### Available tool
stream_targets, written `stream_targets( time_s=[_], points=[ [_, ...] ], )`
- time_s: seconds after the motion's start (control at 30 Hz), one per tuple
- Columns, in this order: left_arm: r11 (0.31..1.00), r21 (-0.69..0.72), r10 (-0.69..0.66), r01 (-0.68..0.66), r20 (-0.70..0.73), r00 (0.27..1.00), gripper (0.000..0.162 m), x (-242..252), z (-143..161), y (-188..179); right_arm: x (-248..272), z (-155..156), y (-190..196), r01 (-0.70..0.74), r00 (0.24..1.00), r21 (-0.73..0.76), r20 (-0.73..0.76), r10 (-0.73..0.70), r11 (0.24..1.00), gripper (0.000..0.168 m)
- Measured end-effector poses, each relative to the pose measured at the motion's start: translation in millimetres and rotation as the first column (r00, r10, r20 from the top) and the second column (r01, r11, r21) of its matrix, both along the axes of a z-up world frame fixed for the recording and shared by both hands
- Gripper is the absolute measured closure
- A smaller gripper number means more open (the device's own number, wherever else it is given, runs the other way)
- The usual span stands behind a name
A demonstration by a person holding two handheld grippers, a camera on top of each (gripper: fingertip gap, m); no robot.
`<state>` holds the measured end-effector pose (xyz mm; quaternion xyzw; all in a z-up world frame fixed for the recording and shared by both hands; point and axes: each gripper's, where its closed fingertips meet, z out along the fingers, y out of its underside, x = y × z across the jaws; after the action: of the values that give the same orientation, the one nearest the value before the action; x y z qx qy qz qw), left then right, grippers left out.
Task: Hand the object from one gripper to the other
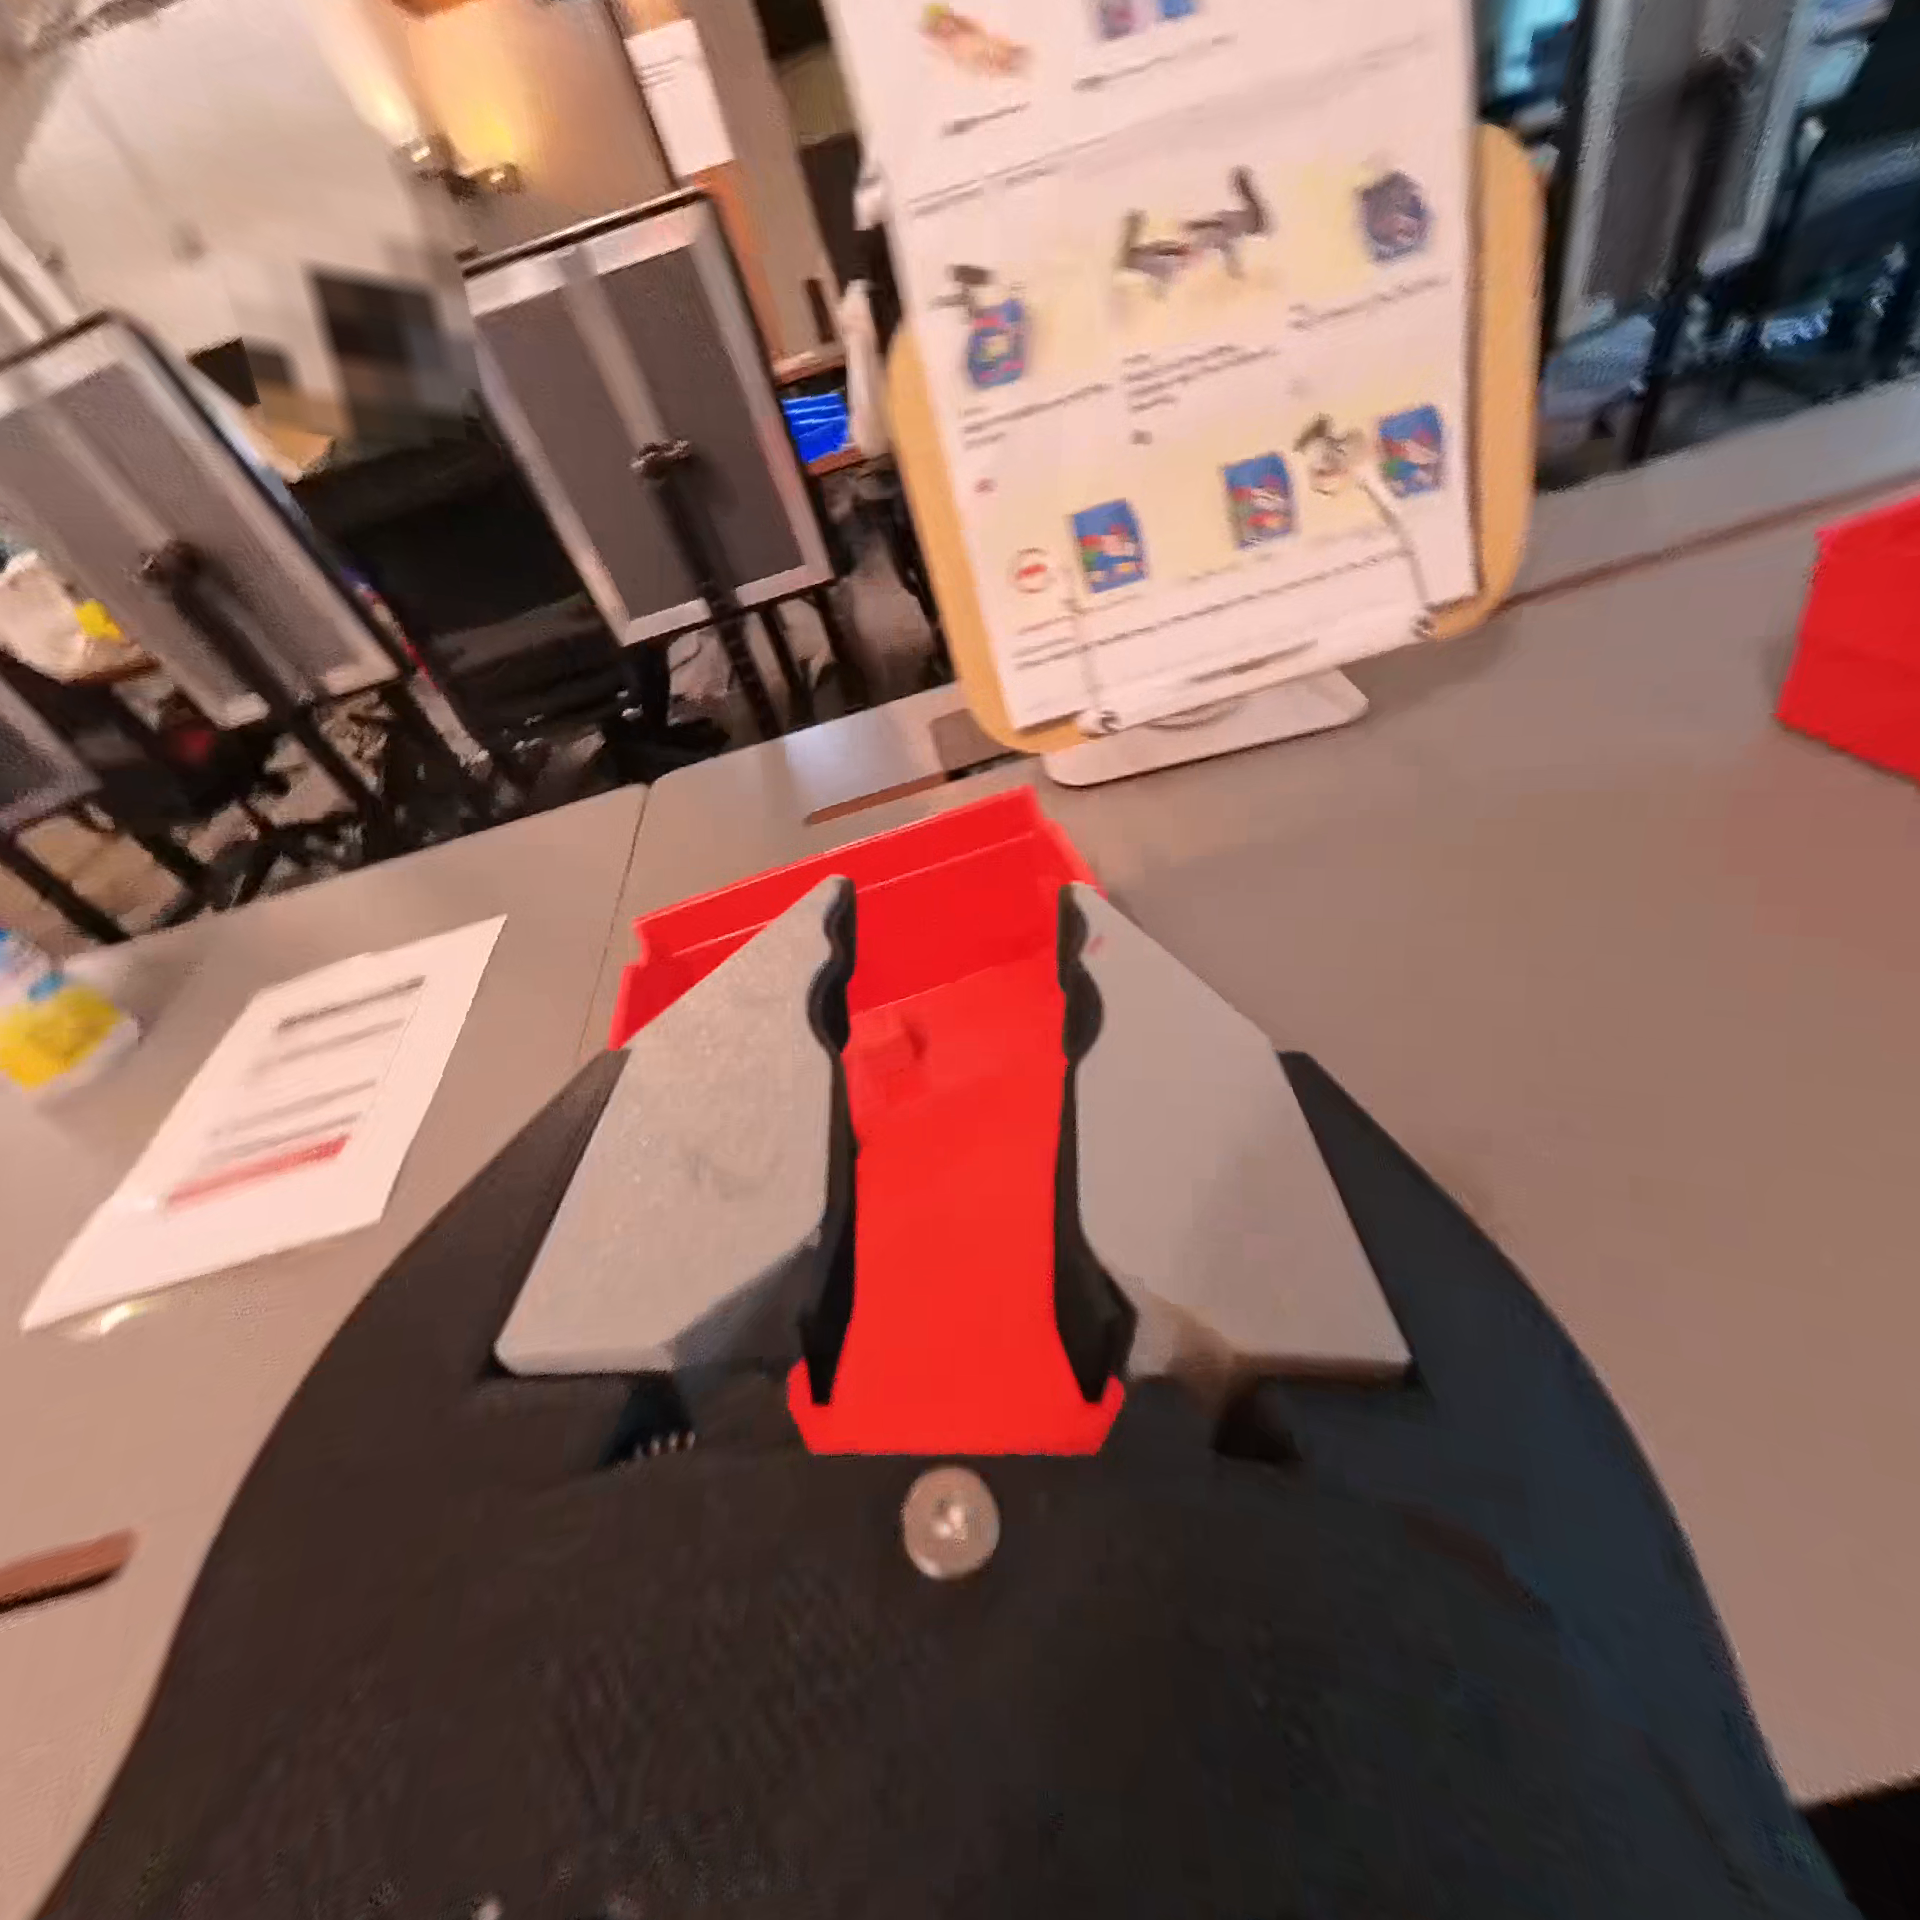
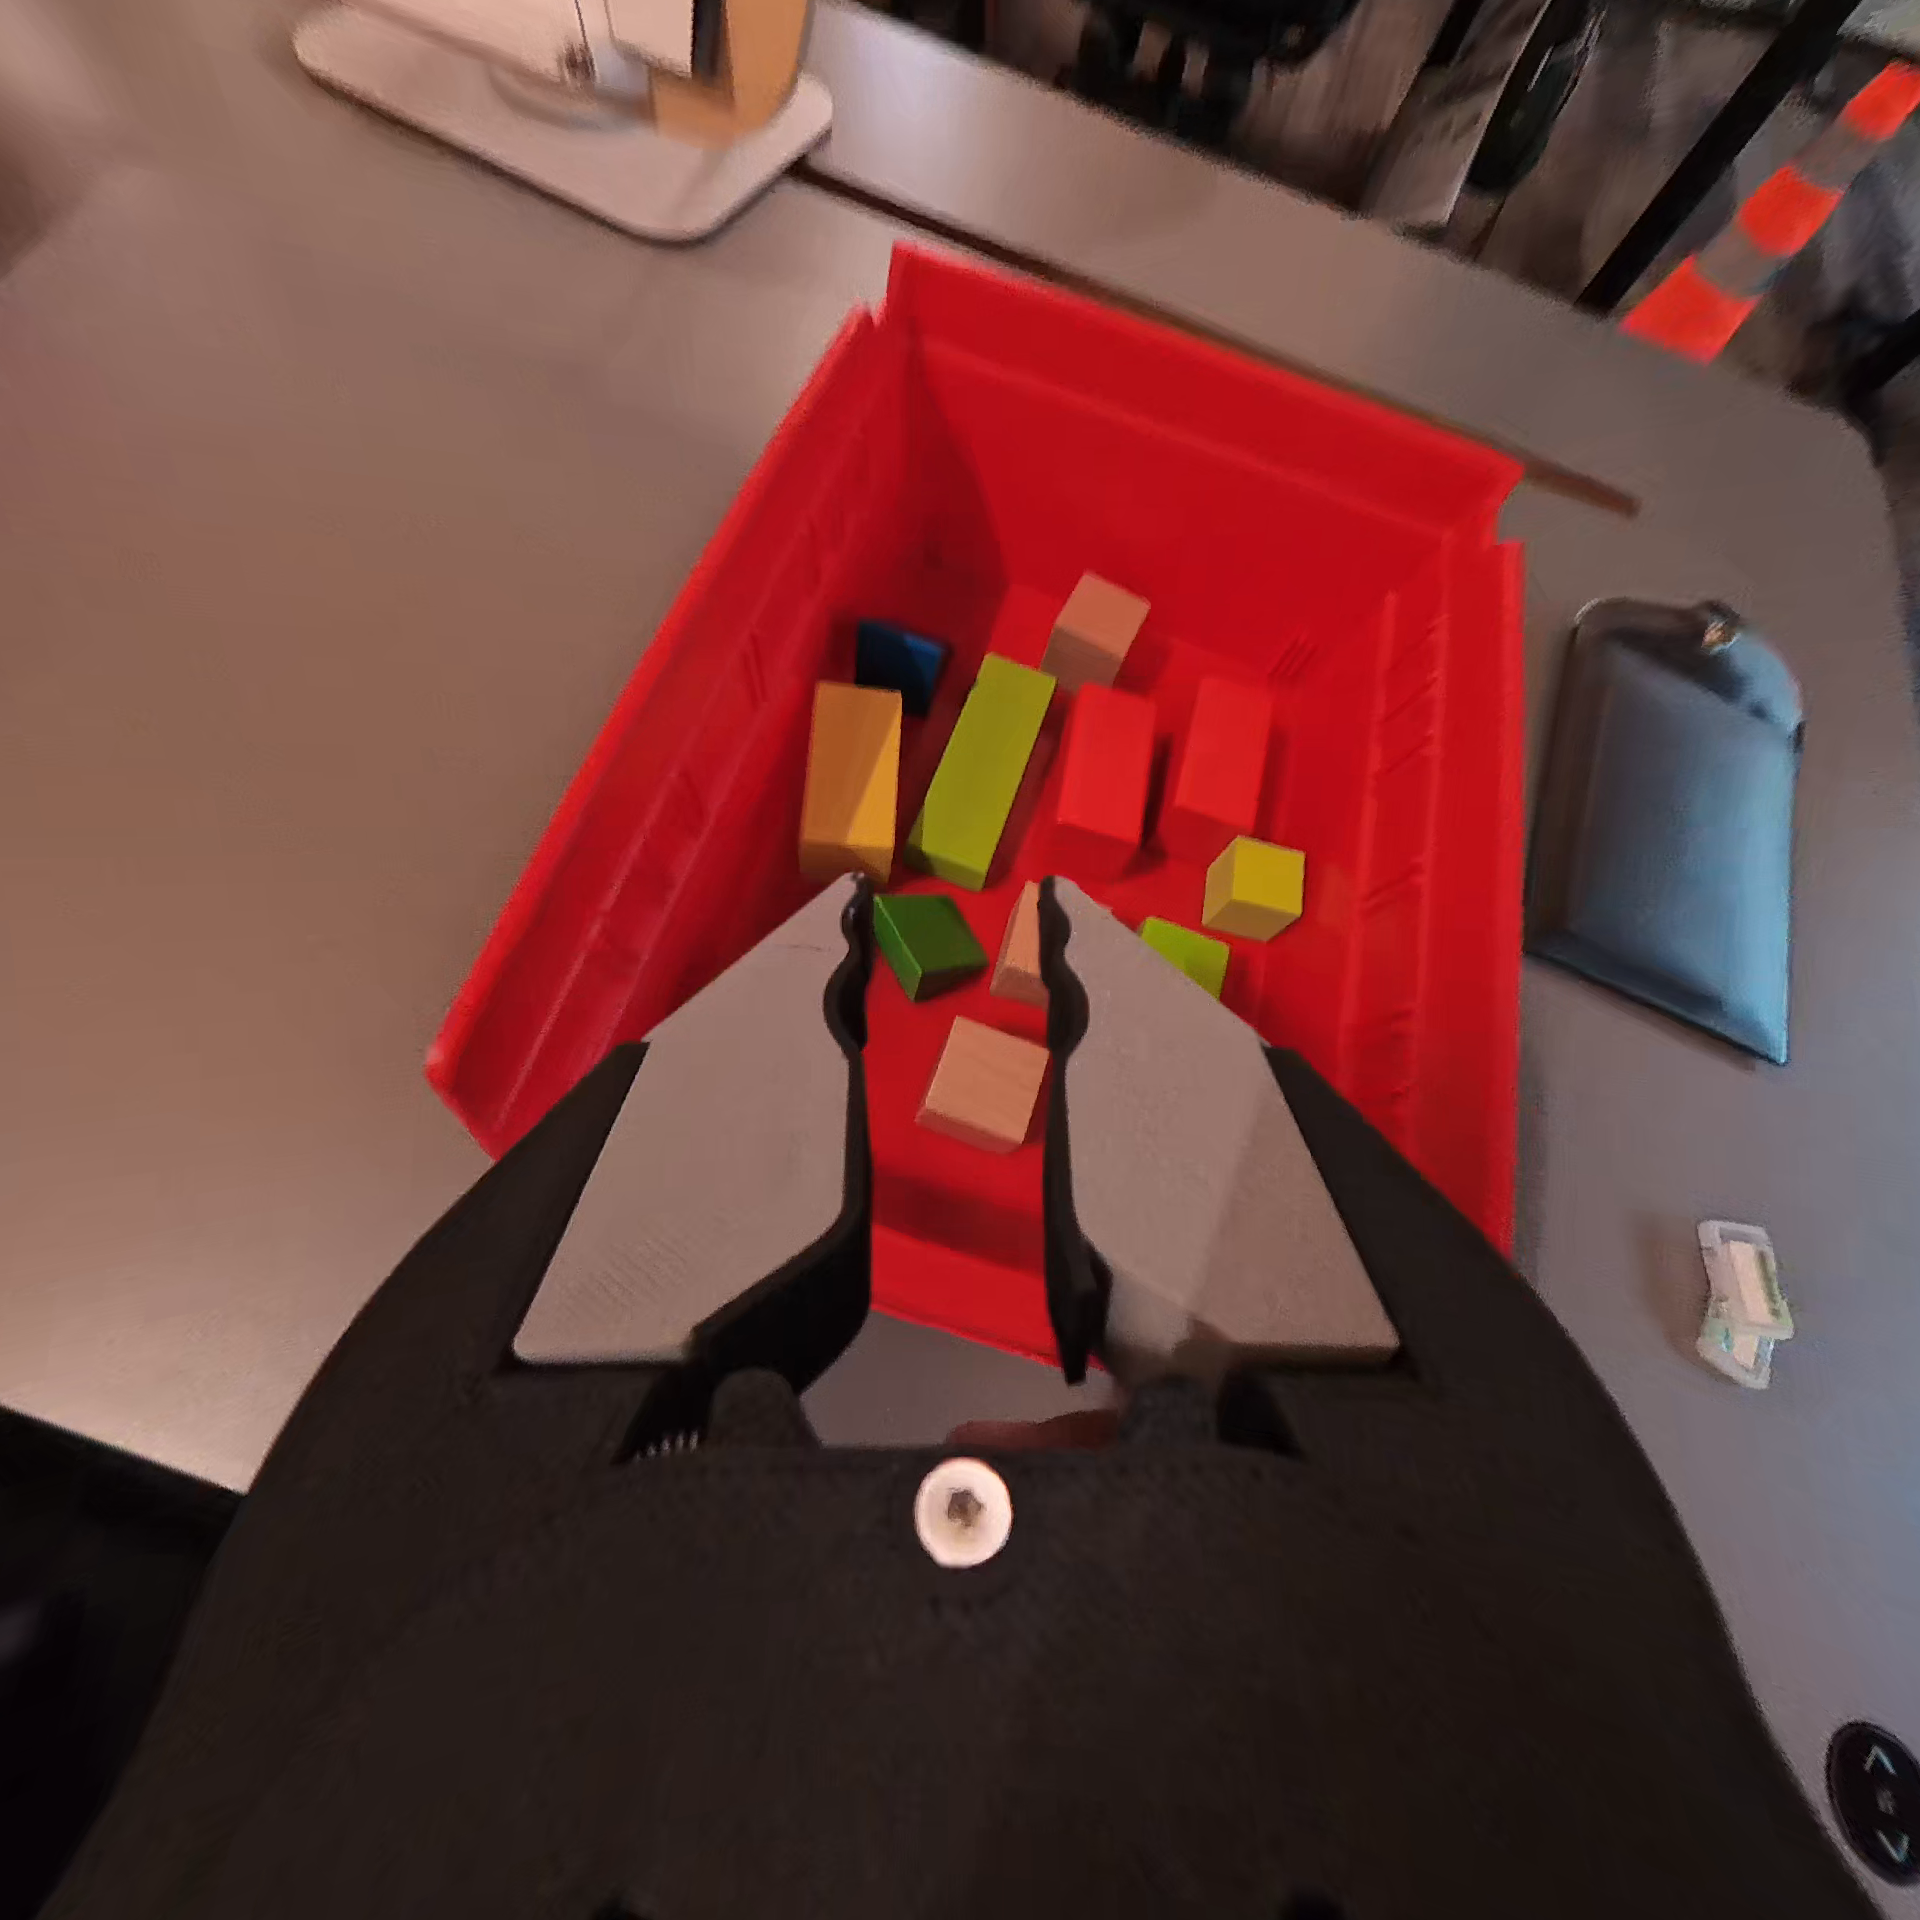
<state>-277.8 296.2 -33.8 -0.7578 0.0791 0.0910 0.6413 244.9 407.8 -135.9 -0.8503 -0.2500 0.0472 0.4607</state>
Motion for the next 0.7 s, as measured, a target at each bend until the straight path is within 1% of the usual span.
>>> stream_targets(
  time_s=[0.07, 0.13, 0.17, 0.27, 0.33, 0.4, 0.47, 0.53, 0.7],
  points=[
    [1.000, -0.020, 0.010, -0.009, 0.068, 0.998, 0.119, -20.3, -10.1, 4.1, -4.2, 14.7, -1.8, -0.005, 0.999, 0.052, -0.035, 0.007, 0.999, 0.140],
    [0.995, -0.103, 0.011, 0.004, 0.136, 0.991, 0.101, -31.5, -33.3, 14.5, -10.9, 27.3, -4.6, -0.020, 0.997, 0.099, -0.068, 0.027, 0.995, 0.140],
    [0.989, -0.145, 0.020, 0.004, 0.164, 0.986, 0.097, -36.7, -46.3, 21.9, -14.6, 31.8, -6.3, -0.030, 0.996, 0.115, -0.080, 0.039, 0.993, 0.140],
    [0.974, -0.224, 0.045, 0.016, 0.267, 0.963, 0.096, -49.2, -86.9, 56.7, -24.9, 36.4, -11.3, -0.060, 0.992, 0.125, -0.100, 0.073, 0.990, 0.140],
    [0.934, -0.354, 0.073, 0.046, 0.318, 0.945, 0.096, -54.3, -123.9, 82.0, -30.8, 38.4, -14.1, -0.079, 0.990, 0.127, -0.109, 0.093, 0.989, 0.140],
    [0.879, -0.473, 0.110, 0.057, 0.318, 0.942, 0.099, -60.6, -150.6, 103.3, -33.0, 41.0, -16.1, -0.086, 0.989, 0.134, -0.108, 0.101, 0.987, 0.140],
    [0.841, -0.539, 0.141, 0.039, 0.288, 0.947, 0.102, -68.7, -166.7, 123.3, -31.2, 43.1, -16.8, -0.081, 0.991, 0.146, -0.095, 0.096, 0.986, 0.139],
    [0.794, -0.608, 0.182, 0.011, 0.254, 0.950, 0.101, -76.0, -182.5, 137.9, -28.9, 44.5, -16.8, -0.076, 0.991, 0.151, -0.096, 0.091, 0.986, 0.139],
    [0.696, -0.717, 0.253, -0.042, 0.191, 0.948, 0.102, -88.3, -216.5, 162.0, -28.7, 43.7, -17.2, -0.081, 0.990, 0.146, -0.105, 0.097, 0.986, 0.139]
  ],
)
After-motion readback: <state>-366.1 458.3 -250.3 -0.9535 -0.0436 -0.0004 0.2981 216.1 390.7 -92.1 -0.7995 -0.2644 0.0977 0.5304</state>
